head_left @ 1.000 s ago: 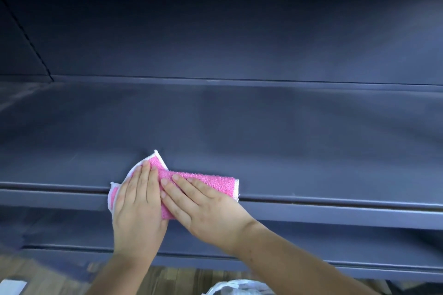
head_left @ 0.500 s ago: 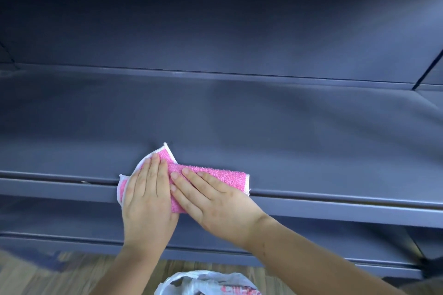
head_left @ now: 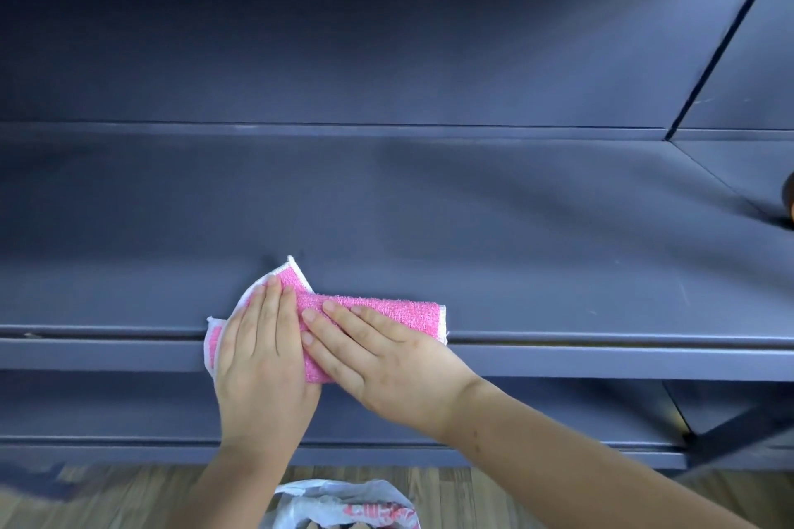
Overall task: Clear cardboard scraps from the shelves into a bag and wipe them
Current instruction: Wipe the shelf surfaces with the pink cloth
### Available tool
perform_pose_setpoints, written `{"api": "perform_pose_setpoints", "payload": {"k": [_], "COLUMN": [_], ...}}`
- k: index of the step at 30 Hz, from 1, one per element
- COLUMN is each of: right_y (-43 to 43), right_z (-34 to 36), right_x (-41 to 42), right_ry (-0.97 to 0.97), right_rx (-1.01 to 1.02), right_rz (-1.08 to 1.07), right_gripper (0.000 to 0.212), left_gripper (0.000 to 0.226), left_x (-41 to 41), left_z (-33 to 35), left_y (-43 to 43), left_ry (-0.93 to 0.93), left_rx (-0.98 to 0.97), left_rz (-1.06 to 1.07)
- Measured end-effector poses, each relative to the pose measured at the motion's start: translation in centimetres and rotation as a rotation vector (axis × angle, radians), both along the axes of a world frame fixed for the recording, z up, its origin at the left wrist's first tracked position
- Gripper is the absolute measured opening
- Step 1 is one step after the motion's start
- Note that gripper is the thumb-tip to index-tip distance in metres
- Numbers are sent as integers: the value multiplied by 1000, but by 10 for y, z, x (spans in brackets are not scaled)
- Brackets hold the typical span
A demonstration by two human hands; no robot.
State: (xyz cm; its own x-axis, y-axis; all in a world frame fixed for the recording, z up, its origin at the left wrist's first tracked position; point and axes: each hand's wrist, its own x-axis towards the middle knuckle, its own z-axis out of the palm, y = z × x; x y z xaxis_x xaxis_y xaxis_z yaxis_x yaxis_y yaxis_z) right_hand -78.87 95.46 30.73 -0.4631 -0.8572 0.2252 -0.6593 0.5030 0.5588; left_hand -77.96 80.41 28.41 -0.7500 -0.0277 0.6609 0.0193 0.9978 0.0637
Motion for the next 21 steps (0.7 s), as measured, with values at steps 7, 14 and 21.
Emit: {"api": "perform_pose_setpoints", "payload": {"k": [7,14,21], "right_y": [28,63,101], "right_z": [-3,-4,-3], "right_x": [1,4,7], "right_ry": [-4,-1,-6], "right_rx": [-68,-64,-58], "right_rz": [-1,-17,-17], "right_gripper": [48,49,46], "left_gripper": [46,47,48], "left_x": [-1,0,1], "left_z": [-3,-4,-7], "left_y": [28,61,98], "left_ry": [29,24,44], "left_rx": [13,3,-1], "left_rz": [-18,-39,-72]}}
